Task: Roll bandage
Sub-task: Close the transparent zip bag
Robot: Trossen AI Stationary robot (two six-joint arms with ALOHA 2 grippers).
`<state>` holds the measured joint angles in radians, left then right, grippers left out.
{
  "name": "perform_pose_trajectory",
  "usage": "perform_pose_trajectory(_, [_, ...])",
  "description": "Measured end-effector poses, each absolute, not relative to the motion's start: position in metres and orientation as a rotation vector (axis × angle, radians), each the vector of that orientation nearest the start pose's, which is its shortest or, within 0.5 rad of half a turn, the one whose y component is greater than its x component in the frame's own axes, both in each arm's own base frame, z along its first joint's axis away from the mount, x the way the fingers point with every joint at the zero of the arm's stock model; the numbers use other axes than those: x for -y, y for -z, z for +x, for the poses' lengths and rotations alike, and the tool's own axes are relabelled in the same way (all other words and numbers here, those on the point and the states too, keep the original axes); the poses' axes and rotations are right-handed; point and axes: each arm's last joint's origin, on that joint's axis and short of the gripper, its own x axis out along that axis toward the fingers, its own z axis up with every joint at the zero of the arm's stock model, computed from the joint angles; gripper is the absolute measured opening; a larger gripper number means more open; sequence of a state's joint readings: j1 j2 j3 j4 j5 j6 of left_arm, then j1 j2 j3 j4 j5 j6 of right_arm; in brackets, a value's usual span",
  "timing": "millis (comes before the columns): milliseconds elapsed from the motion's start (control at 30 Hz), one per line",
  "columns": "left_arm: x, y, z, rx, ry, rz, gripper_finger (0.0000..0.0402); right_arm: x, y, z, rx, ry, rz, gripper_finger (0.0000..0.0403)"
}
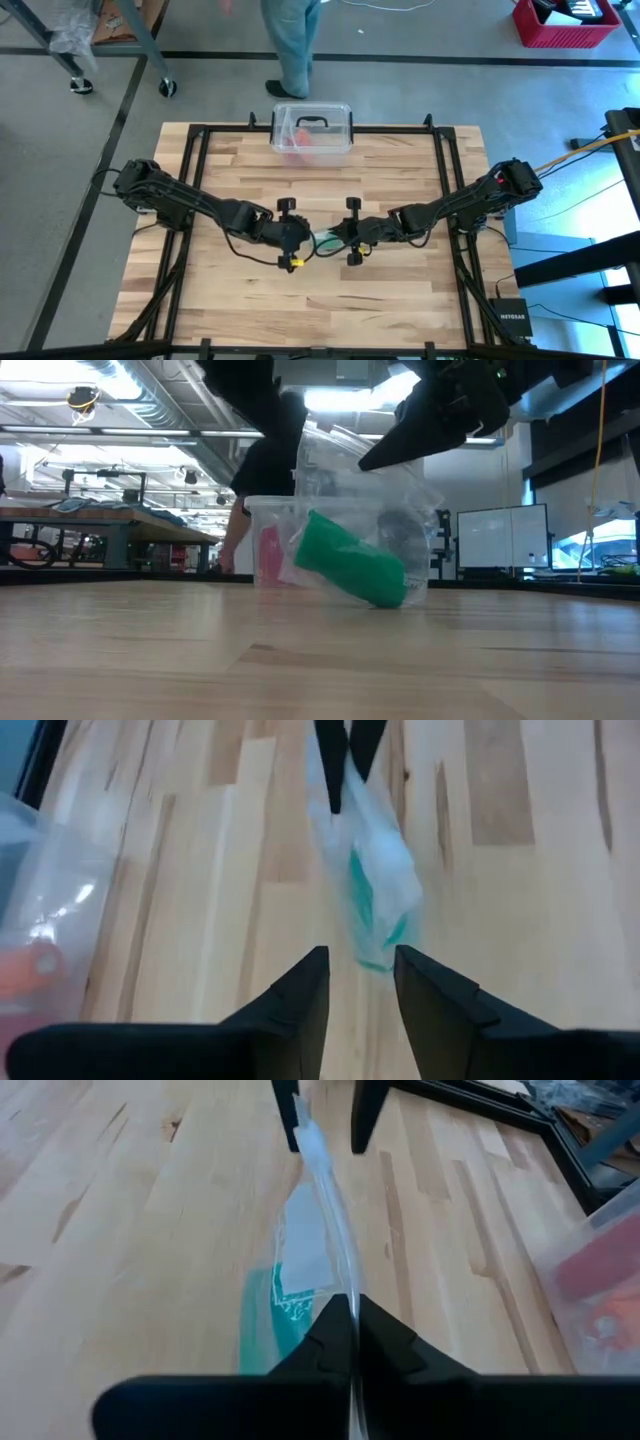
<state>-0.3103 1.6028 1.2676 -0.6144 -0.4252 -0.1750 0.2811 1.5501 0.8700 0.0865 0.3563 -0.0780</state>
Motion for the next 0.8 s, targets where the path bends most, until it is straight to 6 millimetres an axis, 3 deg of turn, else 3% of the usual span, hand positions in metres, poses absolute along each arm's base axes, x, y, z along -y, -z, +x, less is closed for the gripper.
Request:
perform_pose_trajectory(500, [0.0915, -0.2691, 0.3296, -0.778, -0.154, 0.187, 0.0087, -0.0793, -0.2061, 0.3110, -0.577, 0.050, -0.263, 0.0006])
perform_pose_trajectory(800, [0.0909, -0.2692, 0.3299, -0.780, -0.137, 0.231, 0.0006, -0.0793, -0.2061, 0.3111, -0.574, 0.068, -0.197, 0.0011])
